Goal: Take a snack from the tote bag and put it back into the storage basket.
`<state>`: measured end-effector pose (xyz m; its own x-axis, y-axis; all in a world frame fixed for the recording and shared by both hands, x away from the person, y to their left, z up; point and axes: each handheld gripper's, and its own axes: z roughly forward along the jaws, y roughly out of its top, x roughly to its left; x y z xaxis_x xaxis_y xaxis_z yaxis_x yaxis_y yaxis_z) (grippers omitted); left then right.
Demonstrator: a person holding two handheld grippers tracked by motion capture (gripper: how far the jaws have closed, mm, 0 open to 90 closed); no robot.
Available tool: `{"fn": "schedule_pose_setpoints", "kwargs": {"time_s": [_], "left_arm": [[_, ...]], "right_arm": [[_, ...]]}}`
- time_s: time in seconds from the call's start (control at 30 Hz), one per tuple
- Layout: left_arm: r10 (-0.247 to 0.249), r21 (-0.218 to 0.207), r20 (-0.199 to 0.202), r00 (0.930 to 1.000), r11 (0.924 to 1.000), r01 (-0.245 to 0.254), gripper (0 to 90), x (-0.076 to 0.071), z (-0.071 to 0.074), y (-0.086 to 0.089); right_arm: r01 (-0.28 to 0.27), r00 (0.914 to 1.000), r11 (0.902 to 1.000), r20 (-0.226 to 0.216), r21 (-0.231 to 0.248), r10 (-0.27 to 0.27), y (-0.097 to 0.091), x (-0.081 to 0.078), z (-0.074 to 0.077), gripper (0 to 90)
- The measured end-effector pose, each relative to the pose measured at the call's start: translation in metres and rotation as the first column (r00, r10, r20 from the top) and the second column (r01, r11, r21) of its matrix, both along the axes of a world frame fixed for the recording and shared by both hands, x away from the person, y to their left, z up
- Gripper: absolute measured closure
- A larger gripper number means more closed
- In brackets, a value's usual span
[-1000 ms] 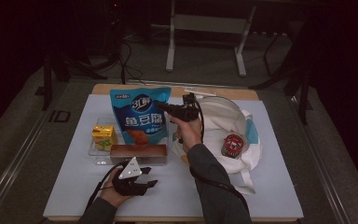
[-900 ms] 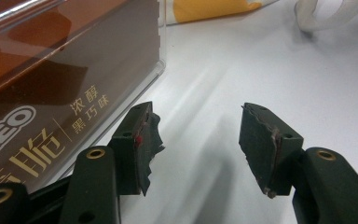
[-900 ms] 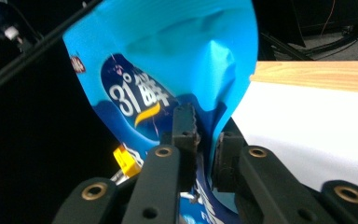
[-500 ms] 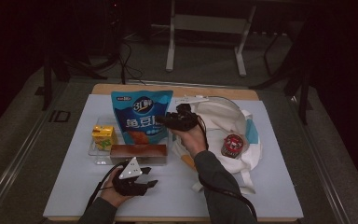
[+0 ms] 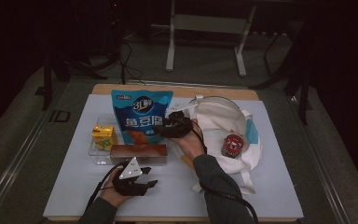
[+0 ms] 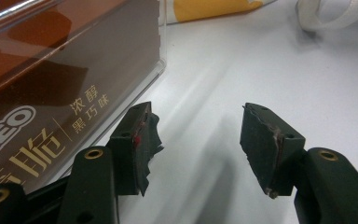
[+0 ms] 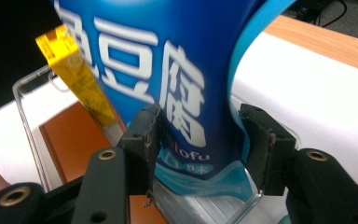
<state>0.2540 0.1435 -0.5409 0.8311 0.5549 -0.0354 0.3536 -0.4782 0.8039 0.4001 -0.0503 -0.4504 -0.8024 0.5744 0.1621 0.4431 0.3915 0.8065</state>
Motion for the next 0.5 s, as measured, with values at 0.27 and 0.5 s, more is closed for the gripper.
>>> {"fn": "schedule_pose_setpoints", "kwargs": {"time_s": [0.27, 0.5], "left_arm": [[0.0, 0.002, -0.001, 1.0, 1.0, 0.0, 44.4, 0.0, 0.0, 0.0], [-0.001, 0.0, -0.002, 1.0, 1.0, 0.001, 44.3, 0.0, 0.0, 0.0]], "right_arm": [[0.015, 0.9996, 0.9992, 0.023, -0.036, -0.014, 0.011, -0.003, -0.001, 54.8], [0.025, 0.9994, 0.999, 0.024, -0.037, -0.024, 0.02, -0.001, -0.001, 57.6]]}}
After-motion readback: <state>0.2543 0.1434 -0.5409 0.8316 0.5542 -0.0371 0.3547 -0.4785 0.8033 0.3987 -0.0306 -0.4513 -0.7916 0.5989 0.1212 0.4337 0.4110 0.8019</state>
